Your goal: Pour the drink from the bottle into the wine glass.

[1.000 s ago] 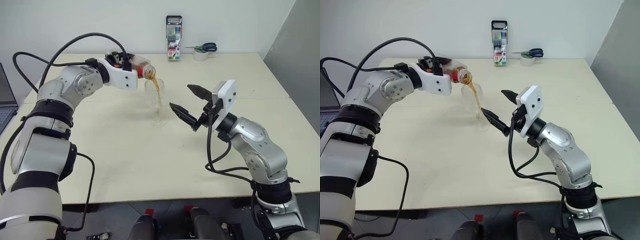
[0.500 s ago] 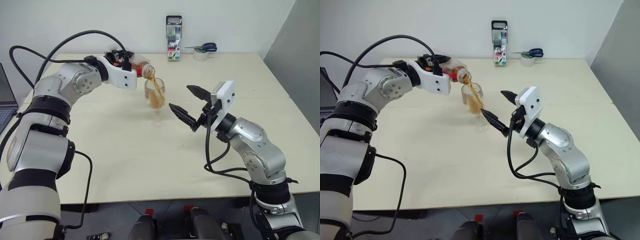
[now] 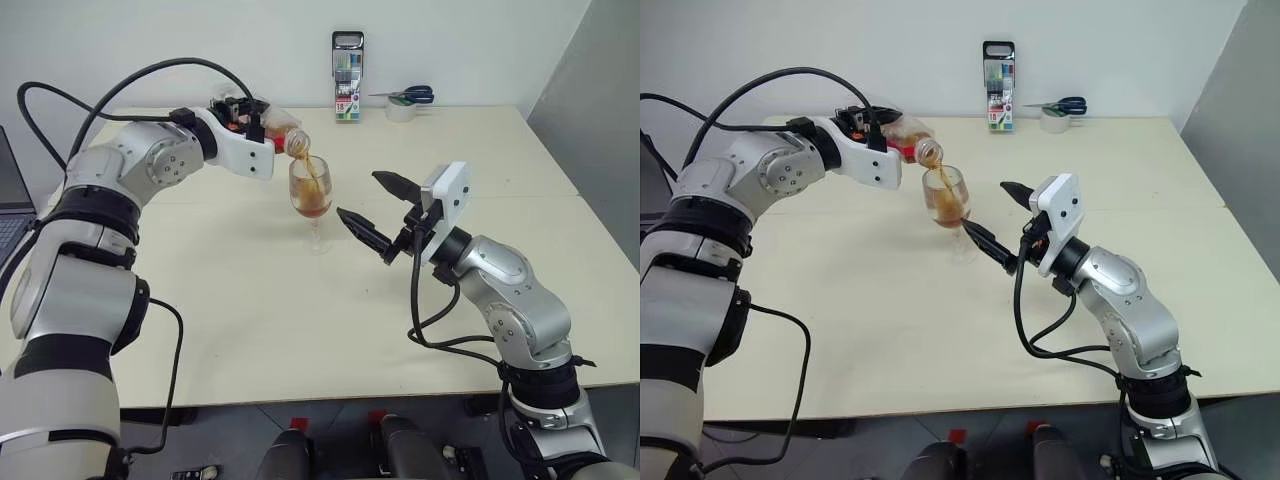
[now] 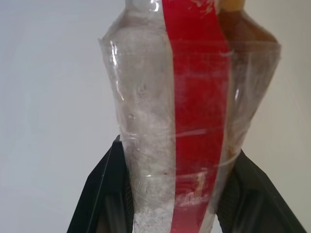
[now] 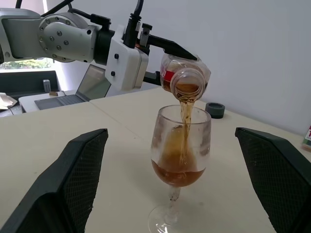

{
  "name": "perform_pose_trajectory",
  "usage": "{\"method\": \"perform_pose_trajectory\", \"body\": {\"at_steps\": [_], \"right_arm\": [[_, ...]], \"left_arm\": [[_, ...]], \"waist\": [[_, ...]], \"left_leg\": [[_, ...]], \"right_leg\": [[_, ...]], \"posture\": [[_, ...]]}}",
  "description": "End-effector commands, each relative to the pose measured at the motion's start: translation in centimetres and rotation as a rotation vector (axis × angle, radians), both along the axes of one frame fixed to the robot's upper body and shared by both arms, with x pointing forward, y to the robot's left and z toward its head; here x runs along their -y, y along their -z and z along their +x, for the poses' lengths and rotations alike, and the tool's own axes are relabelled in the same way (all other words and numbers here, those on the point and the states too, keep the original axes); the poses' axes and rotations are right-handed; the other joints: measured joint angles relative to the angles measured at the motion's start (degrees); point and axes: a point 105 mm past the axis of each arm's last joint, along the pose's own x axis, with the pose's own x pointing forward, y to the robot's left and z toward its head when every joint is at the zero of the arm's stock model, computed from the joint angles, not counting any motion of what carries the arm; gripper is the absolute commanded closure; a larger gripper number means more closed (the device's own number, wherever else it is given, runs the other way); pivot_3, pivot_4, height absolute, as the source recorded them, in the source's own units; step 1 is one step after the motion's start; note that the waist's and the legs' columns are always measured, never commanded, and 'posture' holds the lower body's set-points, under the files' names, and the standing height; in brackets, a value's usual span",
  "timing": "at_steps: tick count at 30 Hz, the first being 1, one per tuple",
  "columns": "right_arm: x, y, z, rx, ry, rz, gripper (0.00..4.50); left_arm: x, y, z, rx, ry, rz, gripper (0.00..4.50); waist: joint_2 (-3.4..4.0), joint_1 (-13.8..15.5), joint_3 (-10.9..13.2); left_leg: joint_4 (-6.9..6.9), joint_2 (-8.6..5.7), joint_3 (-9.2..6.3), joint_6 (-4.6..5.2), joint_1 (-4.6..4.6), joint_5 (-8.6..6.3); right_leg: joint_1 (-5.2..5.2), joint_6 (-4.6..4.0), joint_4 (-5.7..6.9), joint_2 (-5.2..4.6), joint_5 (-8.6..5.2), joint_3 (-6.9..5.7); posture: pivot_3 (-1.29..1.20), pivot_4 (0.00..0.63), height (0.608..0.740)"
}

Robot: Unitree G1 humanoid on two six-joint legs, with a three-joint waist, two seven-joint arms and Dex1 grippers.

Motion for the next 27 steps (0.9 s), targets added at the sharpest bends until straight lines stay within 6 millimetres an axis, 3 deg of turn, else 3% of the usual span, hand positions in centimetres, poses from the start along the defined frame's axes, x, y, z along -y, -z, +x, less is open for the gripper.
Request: {"method": "perform_pose_trajectory", "body": {"at_steps": [1, 8, 13, 19, 24, 27], "right_arm": [[0.0, -1.0, -0.5, 0.046, -0.016, 0.023, 0.00], [-0.1, -1.0, -0.5, 0.047, -0.020, 0.021, 0.00], [-0.1, -1.1, -0.5, 0.050, -0.024, 0.018, 0.00], [-0.1, -1.1, -0.6, 0.053, -0.034, 0.015, 0.00], [-0.1, -1.2, -0.5, 0.050, -0.045, 0.012, 0.00], [-0.4, -1.2, -0.7, 0.051, -0.066, 0.006, 0.00]], "left_arm": [[-0.5, -2.7, -0.4, 0.081, -0.001, -0.022, 2.81], [-0.5, -2.8, -0.5, 0.077, 0.002, -0.038, 2.81], [-0.6, -3.1, -0.3, 0.032, -0.001, -0.220, 2.81], [-0.6, -2.2, -0.7, -0.033, 0.035, -0.317, 2.81], [0.4, -2.2, -1.4, -0.068, 0.108, -0.426, 2.81], [0.8, -2.9, -1.4, -0.097, 0.130, -0.577, 2.81]], "waist": [[0.00, 0.0, 0.0], [0.00, 0.0, 0.0], [0.00, 0.0, 0.0], [0.00, -0.1, 0.0], [0.00, -0.1, 0.0], [0.00, 0.0, 0.0]], "left_leg": [[0.00, 0.00, 0.00, 0.00, 0.00, 0.00], [0.00, 0.00, 0.00, 0.00, 0.00, 0.00], [0.02, 0.02, -0.01, 0.00, -0.01, 0.00], [0.04, 0.08, 0.00, -0.01, 0.03, 0.01], [0.10, 0.14, -0.03, -0.02, -0.01, 0.01], [0.18, 0.21, -0.07, -0.02, -0.06, 0.01]], "right_leg": [[0.00, 0.00, 0.00, 0.00, 0.00, 0.00], [0.00, 0.00, 0.01, 0.00, 0.00, 0.00], [-0.01, 0.00, 0.01, 0.00, 0.00, -0.01], [0.00, 0.00, 0.05, -0.01, 0.00, 0.01], [0.00, 0.00, 0.05, -0.01, 0.00, -0.01], [0.01, 0.00, 0.06, -0.03, 0.00, -0.03]], "posture": [[0.00, 0.150, 0.740], [0.00, 0.150, 0.740], [0.00, 0.150, 0.740], [0.00, 0.150, 0.740], [0.00, 0.150, 0.740], [0.00, 0.150, 0.740]]}}
